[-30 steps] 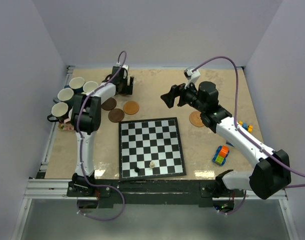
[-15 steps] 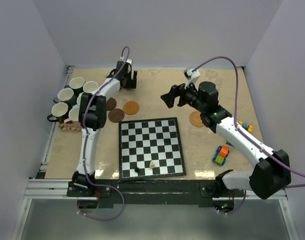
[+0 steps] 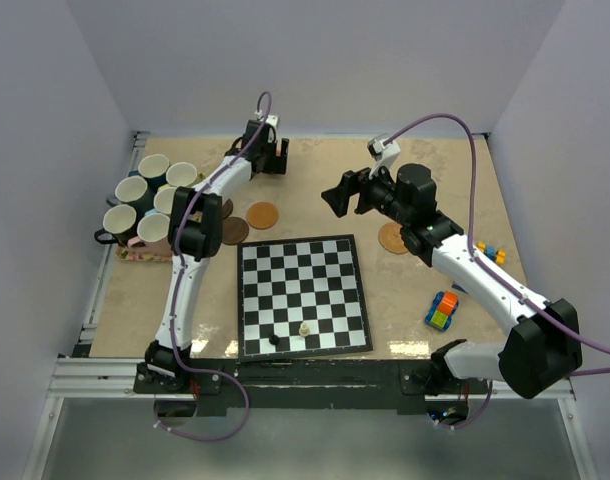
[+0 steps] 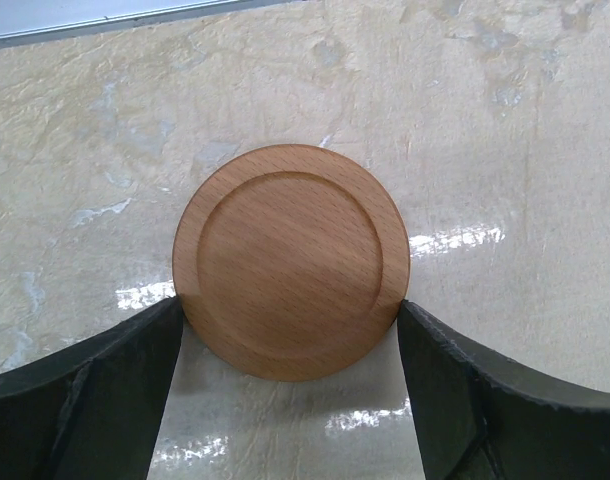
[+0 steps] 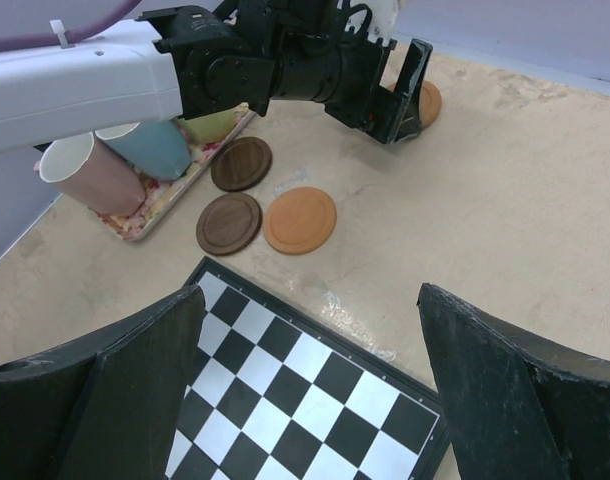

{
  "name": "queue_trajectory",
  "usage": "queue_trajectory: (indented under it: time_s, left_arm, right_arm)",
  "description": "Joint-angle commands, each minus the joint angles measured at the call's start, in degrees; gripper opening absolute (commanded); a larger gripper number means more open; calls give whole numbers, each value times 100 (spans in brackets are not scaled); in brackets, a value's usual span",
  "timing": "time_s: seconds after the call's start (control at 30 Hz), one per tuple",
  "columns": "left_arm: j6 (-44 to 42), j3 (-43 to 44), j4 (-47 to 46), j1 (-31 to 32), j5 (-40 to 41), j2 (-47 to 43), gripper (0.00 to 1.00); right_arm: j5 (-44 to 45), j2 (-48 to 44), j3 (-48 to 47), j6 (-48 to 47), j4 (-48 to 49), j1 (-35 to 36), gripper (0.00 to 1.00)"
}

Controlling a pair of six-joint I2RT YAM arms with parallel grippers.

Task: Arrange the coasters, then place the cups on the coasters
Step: Move the coaster to the center of the board.

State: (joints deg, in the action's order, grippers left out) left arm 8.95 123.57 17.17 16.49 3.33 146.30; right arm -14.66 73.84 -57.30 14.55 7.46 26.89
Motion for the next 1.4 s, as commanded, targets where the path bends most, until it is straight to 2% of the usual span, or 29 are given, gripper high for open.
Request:
queue_trajectory:
  time_s: [0.0,0.37,0.93,1.37]
  left_arm:
    - [309,-8,551,91,-483,338,83]
    - [134,-439,94,100,-491,-66,97]
    - [107,-377,-64,223,-747,30,97]
    - [37,-579,-617,232,-685,-663,100]
  right_arm:
    - [-2,-116,61,31,203,9,93]
    - [68,-160,70,-39,133,9,94]
    - [129,-169,114,-119,53,9,94]
    - [314,-309,17,-250,-140,0,96]
